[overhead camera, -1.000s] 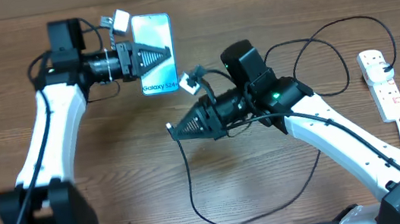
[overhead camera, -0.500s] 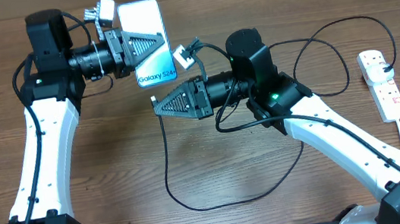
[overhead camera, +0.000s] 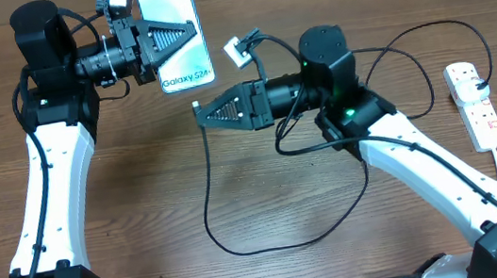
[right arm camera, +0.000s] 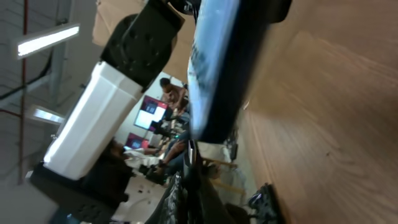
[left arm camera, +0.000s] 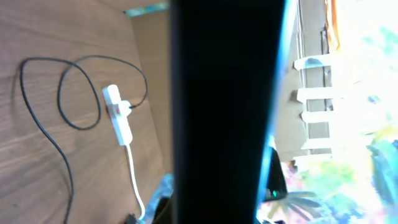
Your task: Plug charger to phone and switch on socket
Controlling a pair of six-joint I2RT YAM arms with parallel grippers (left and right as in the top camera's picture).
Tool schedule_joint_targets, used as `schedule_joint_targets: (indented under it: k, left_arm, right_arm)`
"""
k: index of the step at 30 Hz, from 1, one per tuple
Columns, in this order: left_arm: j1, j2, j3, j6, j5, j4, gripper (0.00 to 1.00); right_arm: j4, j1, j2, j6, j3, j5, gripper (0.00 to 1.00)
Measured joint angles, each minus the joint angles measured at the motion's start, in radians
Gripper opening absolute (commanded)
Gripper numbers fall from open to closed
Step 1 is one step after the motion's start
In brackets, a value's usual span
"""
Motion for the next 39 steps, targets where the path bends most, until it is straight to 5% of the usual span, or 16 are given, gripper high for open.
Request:
schedule_joint_targets:
  k: [39]
  left_arm:
    - [-0.021,0.000,0.000,-0.087,0.024,0.082,0.04]
  right_arm:
    - [0.105,0.011,0.000,0.100,0.000,0.015,0.04]
